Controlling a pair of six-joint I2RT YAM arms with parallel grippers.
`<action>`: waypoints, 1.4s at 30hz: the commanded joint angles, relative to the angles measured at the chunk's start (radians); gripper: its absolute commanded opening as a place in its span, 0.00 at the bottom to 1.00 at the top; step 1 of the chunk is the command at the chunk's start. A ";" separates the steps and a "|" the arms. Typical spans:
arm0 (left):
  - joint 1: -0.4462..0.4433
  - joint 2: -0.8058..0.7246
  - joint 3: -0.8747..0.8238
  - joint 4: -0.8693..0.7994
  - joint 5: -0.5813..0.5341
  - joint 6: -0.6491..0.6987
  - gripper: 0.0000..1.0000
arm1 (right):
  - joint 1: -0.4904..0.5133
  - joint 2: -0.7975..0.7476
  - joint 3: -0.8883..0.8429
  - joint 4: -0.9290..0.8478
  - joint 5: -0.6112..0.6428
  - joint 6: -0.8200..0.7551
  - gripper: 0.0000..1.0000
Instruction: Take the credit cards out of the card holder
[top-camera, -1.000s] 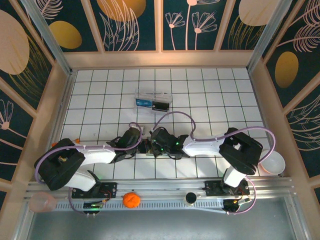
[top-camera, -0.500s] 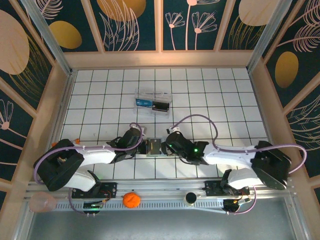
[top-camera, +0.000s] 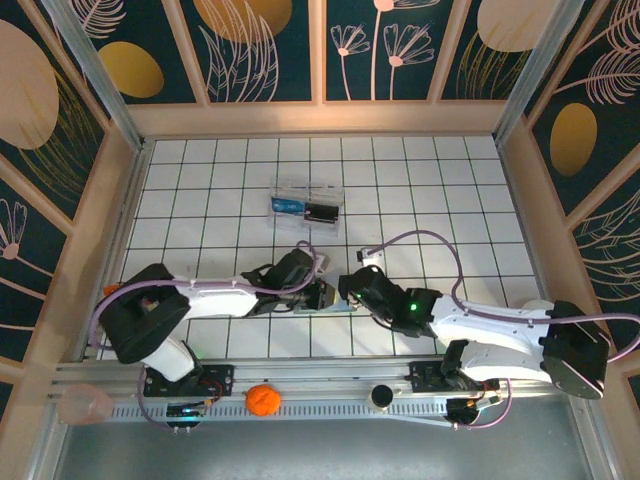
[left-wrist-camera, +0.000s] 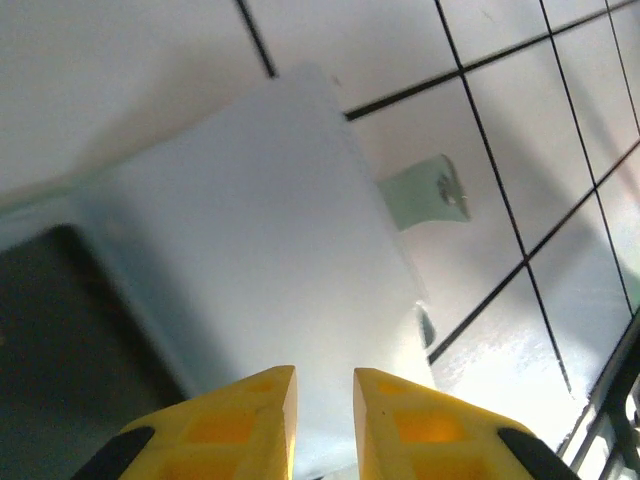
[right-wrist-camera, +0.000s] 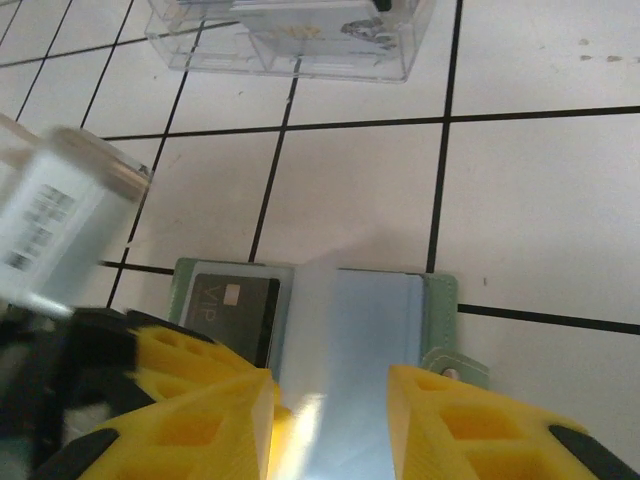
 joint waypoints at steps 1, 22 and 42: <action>-0.030 0.089 0.076 -0.043 0.077 0.048 0.23 | 0.008 -0.034 -0.023 -0.029 0.054 0.031 0.35; 0.075 -0.300 -0.166 -0.051 -0.245 -0.012 0.36 | -0.070 0.150 0.024 0.163 -0.290 -0.119 0.14; 0.105 -0.284 -0.225 0.056 -0.182 0.029 0.35 | -0.064 0.254 0.109 0.054 -0.238 -0.103 0.15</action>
